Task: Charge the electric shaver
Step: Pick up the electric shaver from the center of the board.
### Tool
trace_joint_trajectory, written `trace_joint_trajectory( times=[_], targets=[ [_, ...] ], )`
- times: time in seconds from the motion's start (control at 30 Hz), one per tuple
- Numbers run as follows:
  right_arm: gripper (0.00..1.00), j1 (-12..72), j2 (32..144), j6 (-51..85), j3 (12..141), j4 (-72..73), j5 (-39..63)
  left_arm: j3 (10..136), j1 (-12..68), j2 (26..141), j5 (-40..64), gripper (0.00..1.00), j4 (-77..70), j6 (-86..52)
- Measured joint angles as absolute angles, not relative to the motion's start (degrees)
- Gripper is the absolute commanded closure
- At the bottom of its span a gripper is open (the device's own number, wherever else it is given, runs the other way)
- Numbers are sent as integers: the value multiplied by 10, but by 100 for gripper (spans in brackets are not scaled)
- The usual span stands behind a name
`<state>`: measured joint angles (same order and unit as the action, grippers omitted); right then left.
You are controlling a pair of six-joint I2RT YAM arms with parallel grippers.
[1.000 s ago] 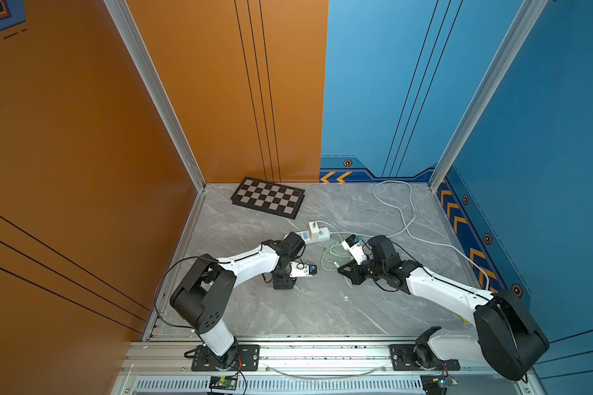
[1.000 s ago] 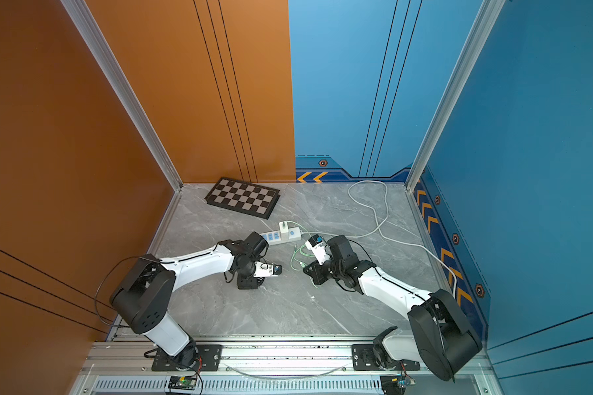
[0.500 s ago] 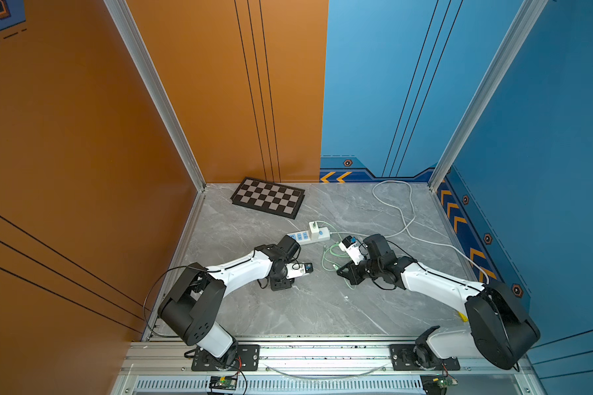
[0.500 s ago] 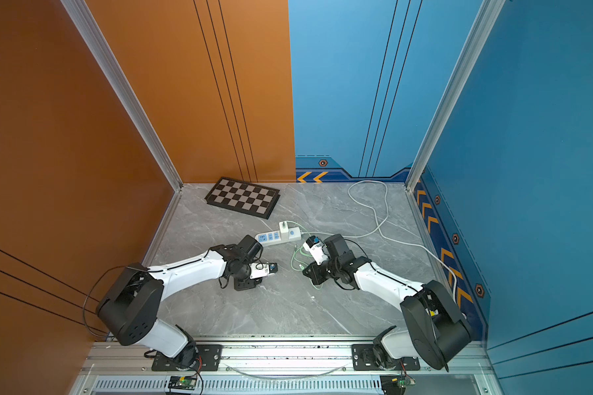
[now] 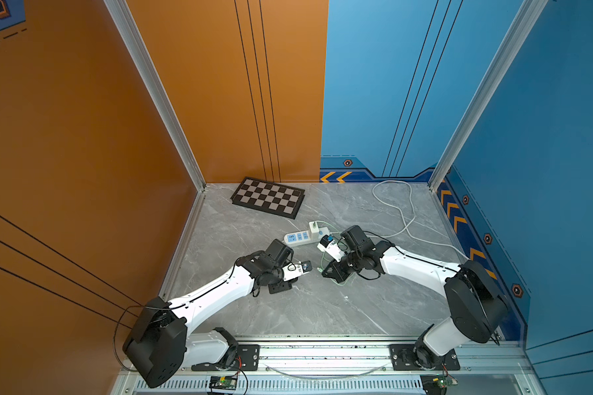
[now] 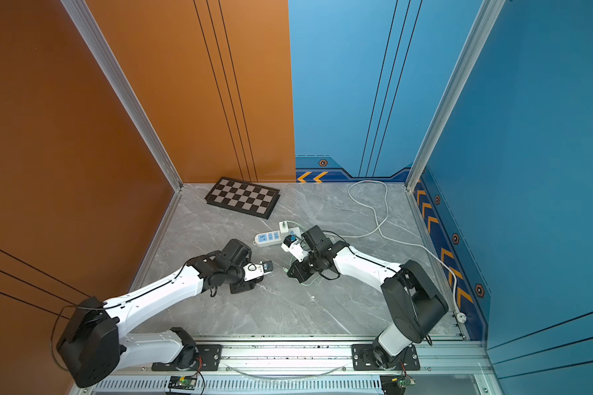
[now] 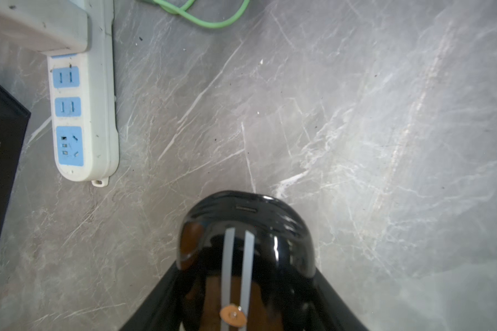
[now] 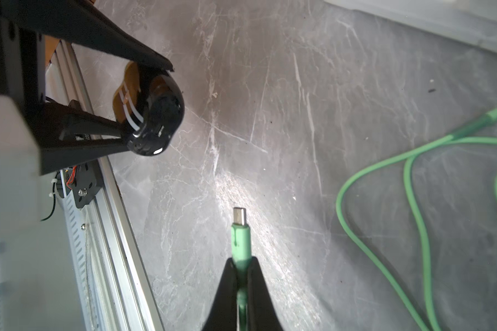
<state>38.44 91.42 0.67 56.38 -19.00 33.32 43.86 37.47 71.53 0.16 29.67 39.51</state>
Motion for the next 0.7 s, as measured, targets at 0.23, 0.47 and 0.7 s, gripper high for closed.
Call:
trace_joint_trajectory(
  times=[0.23,0.47,0.7],
  targets=[
    [100,424,933,-19,620,-244,365,433,387,685,6,100,290,396],
    [100,439,958,-42,651,-295,391,431,412,667,5,100,282,399],
    [100,439,964,-62,678,-330,391,405,440,635,-2,100,281,408]
  ],
)
